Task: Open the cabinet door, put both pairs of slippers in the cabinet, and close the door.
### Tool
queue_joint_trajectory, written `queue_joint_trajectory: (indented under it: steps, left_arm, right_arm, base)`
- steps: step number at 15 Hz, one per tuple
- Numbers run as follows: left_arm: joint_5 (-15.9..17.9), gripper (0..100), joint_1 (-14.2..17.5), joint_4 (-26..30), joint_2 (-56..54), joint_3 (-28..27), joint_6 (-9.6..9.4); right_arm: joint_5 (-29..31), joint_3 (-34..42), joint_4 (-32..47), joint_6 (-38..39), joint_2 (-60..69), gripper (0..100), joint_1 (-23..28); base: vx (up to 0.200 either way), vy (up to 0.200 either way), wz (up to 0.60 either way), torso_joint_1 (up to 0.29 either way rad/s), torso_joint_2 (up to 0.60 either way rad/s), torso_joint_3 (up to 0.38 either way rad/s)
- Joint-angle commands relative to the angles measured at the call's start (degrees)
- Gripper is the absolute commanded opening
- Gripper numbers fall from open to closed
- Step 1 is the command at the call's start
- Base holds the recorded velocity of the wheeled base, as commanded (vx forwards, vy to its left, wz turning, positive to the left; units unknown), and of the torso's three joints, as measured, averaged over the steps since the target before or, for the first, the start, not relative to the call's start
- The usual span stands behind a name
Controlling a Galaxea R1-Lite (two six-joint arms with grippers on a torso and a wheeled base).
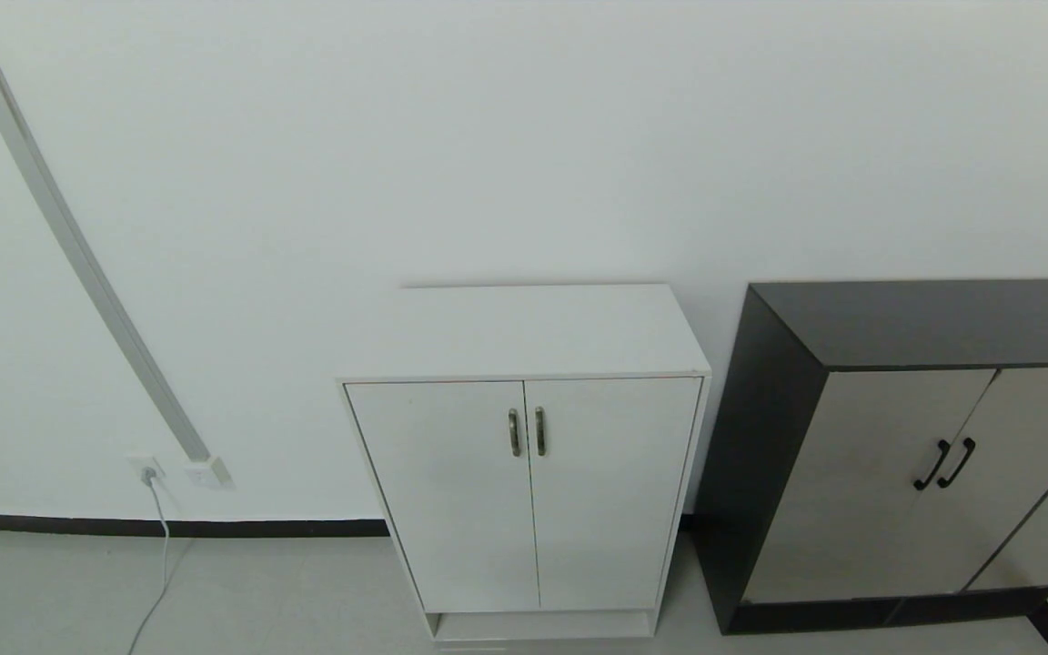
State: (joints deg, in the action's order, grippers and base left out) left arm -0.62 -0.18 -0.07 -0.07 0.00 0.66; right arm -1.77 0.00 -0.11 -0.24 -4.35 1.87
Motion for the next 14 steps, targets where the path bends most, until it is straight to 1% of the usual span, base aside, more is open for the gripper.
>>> queue_joint_trajectory:
  steps: [1, 2, 3, 6, 7, 9, 14]
  left_arm:
    - [-0.1, 0, 0.0, 0.0, 0.1, 0.0, 0.04]
    - [0.0, 0, 0.0, 0.0, 0.1, -0.1, 0.04]
    - [-0.1, 0, 0.0, 0.0, 0.1, -0.1, 0.04]
    - [0.0, 0, 0.0, 0.0, 0.1, 0.0, 0.04]
    - [-0.1, 0, 0.0, 0.0, 0.1, 0.0, 0.04]
    - [-0.1, 0, 0.0, 0.0, 0.1, 0.0, -0.04]
    - [-0.1, 0, 0.0, 0.0, 0.1, 0.0, -0.04]
  right_arm:
    - [0.0, 0.0, -0.2, 0.9, 0.3, 0, 0.5]
    - [-0.4, 0.0, -0.2, 2.8, 0.8, 0, 0.1]
    - [-0.8, 0.0, -0.2, 2.8, 3.3, 0, -2.1]
    - [-1.3, 0.0, -0.2, 2.7, 4.3, 0, -2.0]
    - [0.9, 0.0, -0.2, 2.6, 4.3, 0, -2.0]
    - [2.5, 0.0, -0.3, 4.2, 4.3, 0, -1.9]
    - [2.3, 0.0, -0.3, 3.8, 4.3, 0, -1.9]
  base:
    - [0.000, 0.000, 0.00, 0.000, 0.00, 0.000]
    - [0.000, 0.000, 0.00, 0.000, 0.00, 0.000]
    - [0.000, 0.000, 0.00, 0.000, 0.00, 0.000]
    - [0.000, 0.000, 0.00, 0.000, 0.00, 0.000]
    - [0.000, 0.000, 0.00, 0.000, 0.00, 0.000]
    - [0.000, 0.000, 0.00, 0.000, 0.00, 0.000]
    - [0.000, 0.000, 0.00, 0.000, 0.00, 0.000]
